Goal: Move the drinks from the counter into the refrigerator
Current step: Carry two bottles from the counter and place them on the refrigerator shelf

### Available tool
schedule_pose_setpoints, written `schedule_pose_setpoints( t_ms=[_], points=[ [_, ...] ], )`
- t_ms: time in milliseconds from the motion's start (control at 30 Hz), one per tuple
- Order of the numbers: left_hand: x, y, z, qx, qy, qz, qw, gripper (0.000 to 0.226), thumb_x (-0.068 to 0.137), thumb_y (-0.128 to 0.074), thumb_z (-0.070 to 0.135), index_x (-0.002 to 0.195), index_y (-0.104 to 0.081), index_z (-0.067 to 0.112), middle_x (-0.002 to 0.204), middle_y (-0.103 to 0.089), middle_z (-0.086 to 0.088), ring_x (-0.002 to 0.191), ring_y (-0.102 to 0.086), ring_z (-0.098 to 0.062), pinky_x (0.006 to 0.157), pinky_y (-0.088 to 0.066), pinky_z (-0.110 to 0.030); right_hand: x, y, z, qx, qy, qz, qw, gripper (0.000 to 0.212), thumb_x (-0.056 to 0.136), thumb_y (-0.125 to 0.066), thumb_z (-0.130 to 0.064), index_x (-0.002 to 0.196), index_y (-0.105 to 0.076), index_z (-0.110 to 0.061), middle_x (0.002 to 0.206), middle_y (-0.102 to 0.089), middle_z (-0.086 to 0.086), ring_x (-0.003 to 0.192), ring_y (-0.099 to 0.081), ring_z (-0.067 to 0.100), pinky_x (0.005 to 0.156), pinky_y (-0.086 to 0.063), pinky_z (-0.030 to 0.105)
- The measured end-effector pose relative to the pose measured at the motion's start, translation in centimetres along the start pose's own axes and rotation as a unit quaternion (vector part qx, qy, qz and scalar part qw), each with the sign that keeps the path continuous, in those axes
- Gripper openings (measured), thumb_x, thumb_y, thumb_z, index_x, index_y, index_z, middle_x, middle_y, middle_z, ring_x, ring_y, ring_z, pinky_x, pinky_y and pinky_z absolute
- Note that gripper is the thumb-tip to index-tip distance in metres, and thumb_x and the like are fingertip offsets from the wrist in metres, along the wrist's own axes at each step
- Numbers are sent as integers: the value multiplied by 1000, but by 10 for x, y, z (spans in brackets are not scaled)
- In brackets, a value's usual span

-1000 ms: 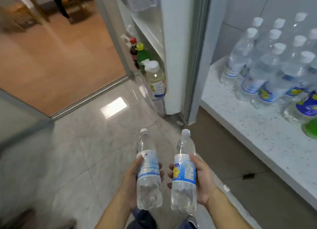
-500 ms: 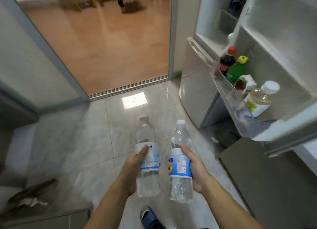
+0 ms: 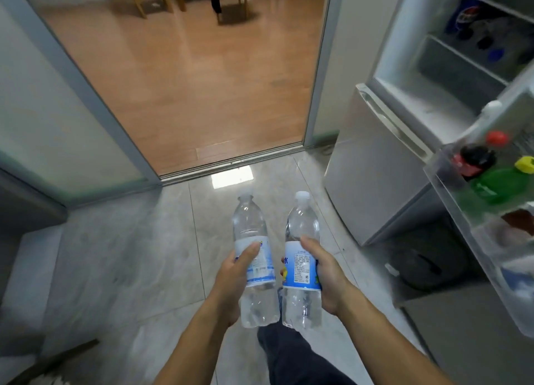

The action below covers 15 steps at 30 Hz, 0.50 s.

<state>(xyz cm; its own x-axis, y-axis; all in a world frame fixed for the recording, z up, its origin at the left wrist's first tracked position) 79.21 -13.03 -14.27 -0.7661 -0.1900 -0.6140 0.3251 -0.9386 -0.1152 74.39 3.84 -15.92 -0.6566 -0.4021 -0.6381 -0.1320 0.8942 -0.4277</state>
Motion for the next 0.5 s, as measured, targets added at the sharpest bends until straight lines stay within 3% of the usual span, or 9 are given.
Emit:
schedule_pose_setpoints(
  t_ms=[100, 200, 367, 500],
  points=[
    [38, 1, 42, 28, -31, 8, 999, 42, 78, -65, 53, 108, -64, 23, 85, -77, 0, 75, -75, -17, 56, -56, -24, 49, -9, -34, 22, -9, -4, 1000, 58, 77, -66, -54, 111, -66, -6, 87, -71, 15, 72, -71, 26, 62, -57, 34],
    [77, 2, 87, 59, -57, 8, 997, 51, 69, -67, 55, 110, -61, 25, 88, -77, 2, 80, -75, -17, 58, -57, -24, 93, -17, -76, 47, -15, -9, 999, 59, 78, -64, -54, 113, -64, -7, 87, -71, 15, 72, -72, 26, 63, -58, 36],
    [147, -10, 163, 77, -81, -14, 994, 49, 71, -67, 54, 111, -59, 25, 90, -77, 1, 81, -75, -18, 60, -57, -24, 153, -29, -152, 74, 8, -2, 997, 69, 75, -66, -53, 119, -60, -2, 88, -68, 17, 71, -69, 28, 64, -58, 36],
    [205, -30, 204, 73, -75, -40, 994, 44, 76, -68, 49, 112, -59, 25, 88, -77, 1, 79, -75, -18, 57, -57, -24, 190, -27, -201, 101, 37, 6, 994, 61, 76, -66, -53, 114, -61, -5, 84, -71, 14, 70, -71, 26, 60, -58, 34]
  ],
)
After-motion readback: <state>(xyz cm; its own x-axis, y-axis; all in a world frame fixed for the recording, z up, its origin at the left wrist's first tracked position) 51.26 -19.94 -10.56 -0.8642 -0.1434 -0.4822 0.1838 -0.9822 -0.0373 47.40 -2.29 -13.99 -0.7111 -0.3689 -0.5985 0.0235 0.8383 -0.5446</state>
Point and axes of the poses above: each hand's wrist, its own x-axis towards the middle knuckle, its own y-axis out of the back of the hand, z = x × y, the point moved 3 cm from there along x, towards the middle knuckle
